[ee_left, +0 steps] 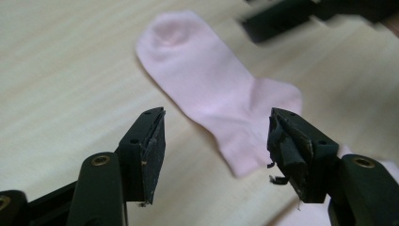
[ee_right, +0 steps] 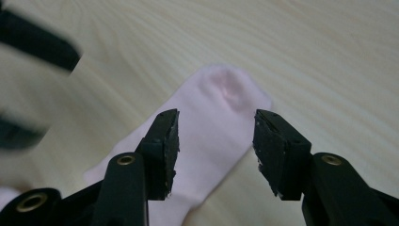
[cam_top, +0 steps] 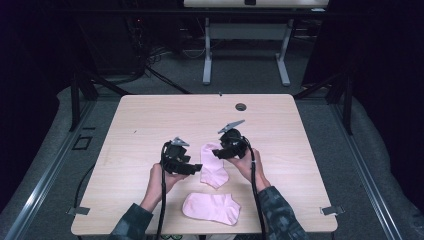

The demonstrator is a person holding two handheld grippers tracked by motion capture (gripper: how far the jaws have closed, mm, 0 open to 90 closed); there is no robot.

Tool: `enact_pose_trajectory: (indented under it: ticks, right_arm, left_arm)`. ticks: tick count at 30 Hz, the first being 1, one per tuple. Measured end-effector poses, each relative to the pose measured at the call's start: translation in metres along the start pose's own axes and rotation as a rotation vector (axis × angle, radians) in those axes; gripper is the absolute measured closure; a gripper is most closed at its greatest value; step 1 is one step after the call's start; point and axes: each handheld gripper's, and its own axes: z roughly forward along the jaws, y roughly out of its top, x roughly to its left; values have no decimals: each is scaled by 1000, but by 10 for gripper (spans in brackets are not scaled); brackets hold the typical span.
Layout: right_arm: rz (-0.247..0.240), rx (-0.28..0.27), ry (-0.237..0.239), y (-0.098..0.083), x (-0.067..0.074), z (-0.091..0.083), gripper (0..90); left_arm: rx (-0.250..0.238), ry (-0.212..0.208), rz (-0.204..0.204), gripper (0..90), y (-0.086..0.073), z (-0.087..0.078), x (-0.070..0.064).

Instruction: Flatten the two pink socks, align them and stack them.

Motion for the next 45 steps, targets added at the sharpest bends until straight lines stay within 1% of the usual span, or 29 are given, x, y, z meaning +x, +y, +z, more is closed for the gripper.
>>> enact_pose_trajectory:
  ticks: [1, 2, 3, 4, 5, 6, 7, 8, 9, 10, 13, 15, 17, 18, 19, 20, 22, 25, 27, 28, 29, 31, 34, 35, 36, 38, 40, 43, 45]
  right_arm:
    - [4, 0, -2, -6, 3, -5, 507]
    - [9, 6, -8, -12, 6, -9, 508]
    - [6, 11, -10, -19, 10, -11, 512]
    - [7, 17, -8, -26, 14, -13, 522]
    - [15, 16, -5, -32, 17, -15, 527]
    - [17, 24, -6, -38, 20, -15, 531]
    - [22, 28, -10, -43, 23, -14, 540]
    - [31, 31, -12, -47, 24, -14, 549]
    - [43, 32, -10, -52, 25, -12, 554]
    - [47, 17, -18, -56, 26, -12, 555]
    - [45, 4, -27, -62, 28, -12, 555]
    - [19, -17, -22, -66, 32, -14, 550]
    - [-2, -19, -11, -67, 38, -13, 528]
    - [-27, -16, -9, -68, 42, -14, 525]
    - [-42, -33, -4, -69, 47, -13, 523]
    - [-60, -27, 0, -69, 51, -13, 516]
    - [-107, -32, 33, -69, 60, -10, 512]
    - [-164, 11, 57, -68, 68, -4, 529]
    - [-170, 30, 69, -68, 69, 2, 557]
    - [-176, 32, 77, -68, 69, 4, 567]
    - [-185, 41, 71, -68, 70, 8, 618]
    - [-181, 48, 66, -68, 70, 9, 632]
    - [-195, 60, 54, -70, 71, 13, 705]
    - [-201, 52, 42, -71, 73, 13, 724]
    - [-207, 53, 45, -72, 72, 13, 751]
    - [-199, 41, 31, -73, 73, 13, 806]
    - [-201, 37, 41, -73, 70, 12, 831]
    - [-172, 20, 56, -74, 66, 10, 846]
    - [-137, -15, 79, -72, 61, 4, 847]
  left_arm:
    - [1, 24, 11, 377, 4, 2, 4]
    - [4, 29, 26, 376, 9, 5, 7]
    - [5, 30, 29, 376, 13, 9, 10]
    - [6, 47, 41, 377, 17, 13, 12]
    - [3, 47, 53, 378, 21, 18, 13]
    - [22, 47, 64, 386, 25, 22, 15]
    - [19, 53, 63, 385, 29, 27, 16]
    - [32, 49, 78, 394, 33, 33, 17]
    - [42, 50, 79, 404, 36, 38, 18]
    - [44, 51, 77, 405, 37, 41, 19]
    - [42, 47, 68, 429, 39, 47, 22]
    - [43, 56, 69, 441, 39, 51, 26]
    - [53, 72, 70, 454, 39, 57, 29]
    - [55, 63, 66, 458, 38, 61, 31]
    - [56, 66, 61, 466, 38, 64, 32]
    - [64, 60, 64, 473, 37, 67, 33]
    - [69, 55, 58, 492, 36, 72, 34]
    - [75, 43, 60, 551, 36, 76, 33]
    - [79, 34, 68, 599, 36, 77, 31]
    - [82, 39, 76, 621, 36, 78, 31]
    - [92, 43, 79, 679, 36, 79, 30]
    - [108, 49, 88, 701, 35, 82, 28]
    - [129, 57, 108, 784, 34, 84, 25]
    - [127, 66, 113, 784, 34, 84, 25]
    - [129, 68, 112, 803, 34, 84, 24]
    - [126, 74, 113, 830, 34, 85, 24]
    - [119, 71, 110, 843, 32, 84, 24]
    - [111, 59, 107, 844, 30, 82, 25]
    - [92, 51, 109, 833, 26, 78, 27]
